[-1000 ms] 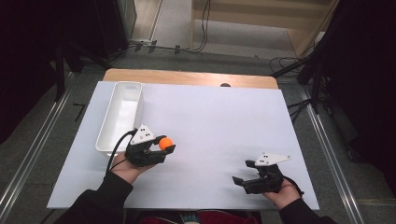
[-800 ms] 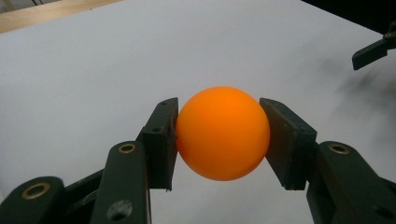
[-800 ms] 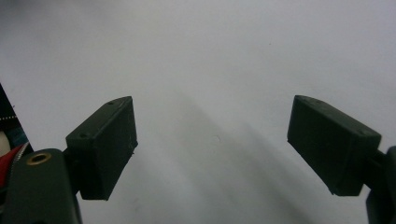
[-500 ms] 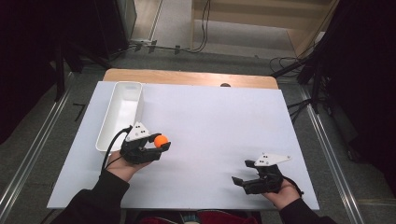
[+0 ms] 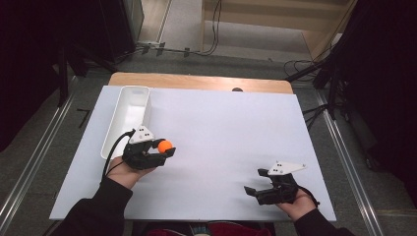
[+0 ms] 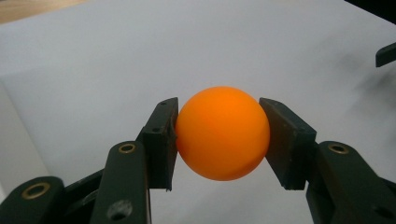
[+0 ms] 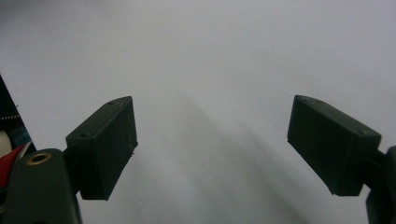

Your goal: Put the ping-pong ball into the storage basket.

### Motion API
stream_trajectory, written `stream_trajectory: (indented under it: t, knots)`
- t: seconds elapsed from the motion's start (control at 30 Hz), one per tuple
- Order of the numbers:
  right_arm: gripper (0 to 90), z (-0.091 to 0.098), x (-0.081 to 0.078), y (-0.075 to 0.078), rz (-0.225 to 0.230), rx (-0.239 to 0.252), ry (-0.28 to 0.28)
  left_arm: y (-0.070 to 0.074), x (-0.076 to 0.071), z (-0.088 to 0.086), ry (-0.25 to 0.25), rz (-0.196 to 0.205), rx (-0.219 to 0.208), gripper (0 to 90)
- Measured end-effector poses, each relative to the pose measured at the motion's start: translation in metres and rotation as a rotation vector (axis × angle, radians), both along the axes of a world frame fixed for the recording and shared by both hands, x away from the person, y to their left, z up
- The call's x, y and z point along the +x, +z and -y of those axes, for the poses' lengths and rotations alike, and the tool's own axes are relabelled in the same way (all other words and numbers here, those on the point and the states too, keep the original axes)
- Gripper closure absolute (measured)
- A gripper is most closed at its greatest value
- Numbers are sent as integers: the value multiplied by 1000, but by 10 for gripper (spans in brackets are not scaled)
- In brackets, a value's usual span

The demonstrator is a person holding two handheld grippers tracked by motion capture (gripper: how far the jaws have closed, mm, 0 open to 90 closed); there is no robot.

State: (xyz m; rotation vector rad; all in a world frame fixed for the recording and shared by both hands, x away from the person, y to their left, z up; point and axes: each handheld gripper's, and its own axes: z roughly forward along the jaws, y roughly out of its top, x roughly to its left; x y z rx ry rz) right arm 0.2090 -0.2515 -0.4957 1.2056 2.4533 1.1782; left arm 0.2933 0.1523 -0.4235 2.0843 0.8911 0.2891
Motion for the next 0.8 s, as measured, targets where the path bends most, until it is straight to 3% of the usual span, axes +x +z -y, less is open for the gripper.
stream_trajectory:
  t: [0.43, 0.8]
  knots:
    - [145, 1, 0, 1, 1, 6, -2, 13, 11, 13, -52, -31, 17, 496]
    - [145, 1, 0, 1, 8, 3, -8, 21, 20, 7, -41, -38, 33, 497]
